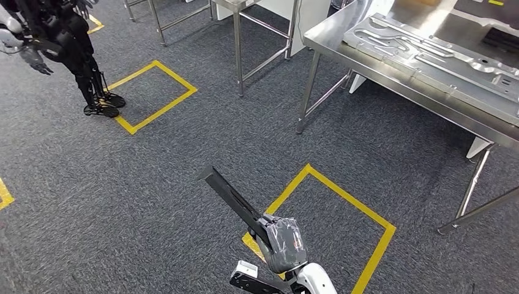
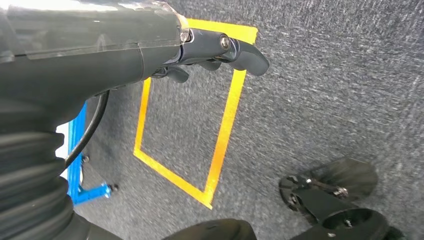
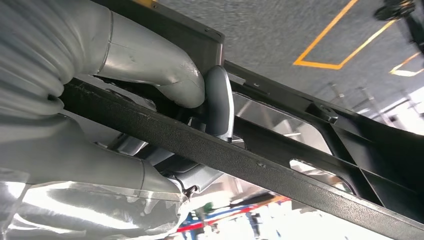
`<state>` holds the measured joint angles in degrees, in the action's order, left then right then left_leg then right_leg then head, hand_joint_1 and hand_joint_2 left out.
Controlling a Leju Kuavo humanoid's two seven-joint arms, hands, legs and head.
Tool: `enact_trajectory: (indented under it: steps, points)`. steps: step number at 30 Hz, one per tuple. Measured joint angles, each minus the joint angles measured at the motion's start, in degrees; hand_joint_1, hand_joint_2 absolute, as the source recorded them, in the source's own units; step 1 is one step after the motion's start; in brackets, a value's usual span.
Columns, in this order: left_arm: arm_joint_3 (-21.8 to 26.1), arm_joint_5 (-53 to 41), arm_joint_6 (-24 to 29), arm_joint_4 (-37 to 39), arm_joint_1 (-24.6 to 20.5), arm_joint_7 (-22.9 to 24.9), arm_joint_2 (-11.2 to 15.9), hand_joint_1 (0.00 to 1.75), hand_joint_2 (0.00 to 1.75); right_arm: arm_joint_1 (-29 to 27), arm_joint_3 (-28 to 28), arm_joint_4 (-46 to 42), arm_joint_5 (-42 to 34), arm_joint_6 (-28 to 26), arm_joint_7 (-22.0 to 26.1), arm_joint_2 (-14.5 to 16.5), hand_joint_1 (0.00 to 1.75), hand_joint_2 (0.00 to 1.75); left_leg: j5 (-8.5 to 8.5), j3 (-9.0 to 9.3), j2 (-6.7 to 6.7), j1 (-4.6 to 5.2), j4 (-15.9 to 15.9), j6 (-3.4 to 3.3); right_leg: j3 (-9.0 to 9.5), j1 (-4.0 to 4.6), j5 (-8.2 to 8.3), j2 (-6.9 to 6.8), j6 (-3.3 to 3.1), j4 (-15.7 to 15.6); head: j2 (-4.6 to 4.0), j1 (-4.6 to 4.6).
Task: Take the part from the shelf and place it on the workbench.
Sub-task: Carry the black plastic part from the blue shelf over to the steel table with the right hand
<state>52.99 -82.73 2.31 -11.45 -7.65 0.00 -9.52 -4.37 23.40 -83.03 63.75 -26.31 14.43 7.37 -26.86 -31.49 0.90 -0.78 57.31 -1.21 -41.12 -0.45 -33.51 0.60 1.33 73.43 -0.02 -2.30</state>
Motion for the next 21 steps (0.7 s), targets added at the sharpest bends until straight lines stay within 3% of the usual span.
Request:
enact_trajectory:
  steps: [1, 2, 4, 6, 7, 9, 10, 12, 13, 15, 16, 17, 18, 19, 21]
  points:
    - [0.0, 0.0, 0.1, 0.0, 0.1, 0.0, 0.0, 0.0, 1.75, -0.1, 0.0, 0.0, 0.0, 0.0, 0.0, 0.0, 1.75, 1.75, -0.04, 0.0, 0.59, 0.08, 0.0, -0.01, -0.4, -0.01, 0.17, -0.17, 0.02, 1.0, 0.0, 0.01]
    - [0.0, 0.1, 0.2, 0.0, 0.1, 0.0, 0.0, 0.0, 1.75, -0.1, 0.0, 0.0, 0.1, 0.0, 0.0, 0.0, 1.75, 1.75, -0.09, 0.04, 1.11, 0.13, 0.1, 0.02, 0.39, -0.01, 1.39, -0.36, -0.05, -0.4, 0.0, 0.01]
    - [0.0, 0.2, 0.4, 0.0, 0.2, 0.0, 0.0, 0.0, 1.75, -0.1, 0.0, 0.0, 0.1, 0.0, 0.0, 0.0, 1.75, 1.75, -0.27, 0.25, 1.97, 0.22, 0.1, 0.23, 4.59, 0.18, 4.87, -1.79, -0.52, -8.2, 0.0, 0.01]
    - [0.0, 0.2, 0.5, 0.0, 0.2, 0.0, -0.1, 0.0, 1.75, -0.1, -0.1, 0.0, 0.1, 0.0, 0.0, 0.0, 1.75, 1.75, -0.5, 0.38, 2.65, 0.46, 0.2, 0.69, 7.67, 0.65, 6.59, -3.38, -1.19, -14.2, 0.0, -0.01]
    - [0.0, 0.2, 0.5, 0.0, 0.2, 0.0, -0.1, 0.0, 1.75, -0.1, -0.1, 0.0, 0.1, 0.0, 0.0, 0.0, 1.75, 1.75, -0.58, 0.43, 2.97, 0.57, 0.3, 0.95, 8.05, 0.87, 6.57, -3.68, -1.45, -15.2, 0.0, -0.01]
    - [0.0, 0.2, 0.6, 0.0, 0.3, -0.1, -0.1, 0.0, 1.75, -0.2, -0.1, -0.1, 0.1, 0.0, 0.0, 0.0, 1.75, 1.75, -0.73, 0.55, 3.53, 0.64, 0.2, 1.55, 7.96, 0.86, 6.77, -2.67, -1.94, -15.3, 0.0, -0.01]
    - [0.0, 0.2, 0.6, 0.0, 0.2, -0.1, -0.1, 0.0, 1.75, -0.2, -0.1, -0.1, 0.1, 0.0, 0.0, 0.0, 1.75, 1.75, -1.09, 0.53, 3.19, 0.58, 0.5, 1.88, 8.03, 0.68, 6.92, -2.22, -2.21, -15.5, 0.0, -0.01]
    - [0.0, 0.2, 0.6, 0.0, 0.2, -0.2, -0.2, 0.0, 1.75, -0.3, -0.2, -0.3, 0.2, 0.0, -0.1, 0.1, 1.75, 1.75, -3.53, -0.9, 1.45, 0.44, 4.1, 2.44, 8.19, 0.27, 7.24, -1.35, -2.83, -15.9, 0.0, -0.02]
    - [0.0, 0.3, 0.5, 0.0, 0.2, -0.3, -0.2, 0.0, 1.75, -0.3, -0.2, -0.3, 0.2, -0.1, -0.1, 0.1, 1.75, 1.75, -5.44, -2.41, 0.49, 0.35, 7.6, 2.64, 8.17, 0.26, 7.27, -0.96, -3.0, -15.9, 0.0, -0.02]
    - [0.0, 0.3, 0.5, 0.0, 0.0, -0.5, -0.2, 0.0, 1.75, -0.4, -0.2, -0.3, 0.2, 0.0, -0.3, 0.1, 1.75, 1.75, -8.59, -5.88, -0.15, 0.28, 15.2, 2.88, 8.12, 0.3, 7.3, -0.05, -3.16, -15.9, 0.0, -0.02]
    - [0.0, 0.3, 0.4, 0.0, -0.1, -0.5, -0.2, 0.0, 1.75, -0.5, -0.2, -0.3, 0.2, 0.0, -0.4, 0.1, 1.75, 1.75, -8.7, -6.71, -0.22, 0.25, 17.0, 2.93, 8.13, 0.31, 7.3, 0.52, -3.16, -15.8, 0.0, -0.02]
    - [0.0, 0.2, 0.4, 0.0, -0.2, -0.5, -0.2, 0.0, 1.75, -0.5, -0.2, -0.3, 0.2, 0.0, -0.5, 0.1, 1.75, 1.75, -7.61, -6.44, -0.27, 0.21, 16.5, 2.93, 8.18, 0.3, 7.29, 1.15, -3.14, -15.7, 0.0, -0.02]
    - [0.0, 0.2, 0.4, 0.0, -0.2, -0.5, -0.2, 0.0, 1.75, -0.6, -0.2, -0.3, 0.2, 0.0, -0.6, 0.1, 1.75, 1.75, -5.57, -5.15, -0.4, 0.16, 13.7, 2.87, 8.26, 0.28, 7.26, 1.83, -3.09, -15.6, 0.0, -0.02]
    - [0.0, 0.1, 0.4, 0.0, -0.2, -0.5, -0.2, 0.0, 1.75, -0.6, -0.2, -0.4, 0.2, 0.0, -0.6, 0.1, 1.75, 1.75, -3.26, -3.28, -1.02, 0.07, 9.4, 2.74, 8.27, 0.24, 7.2, 2.51, -3.0, -15.5, 0.0, -0.02]
    - [0.0, 0.0, 0.4, 0.0, 0.0, -0.4, -0.1, 0.0, 1.75, -0.6, -0.2, -0.4, 0.2, 0.0, -0.7, 0.1, 1.75, 1.75, -0.87, -0.36, -2.87, -0.05, 2.6, 2.37, 7.91, 0.3, 7.15, 3.62, -2.53, -15.1, 0.0, -0.02]
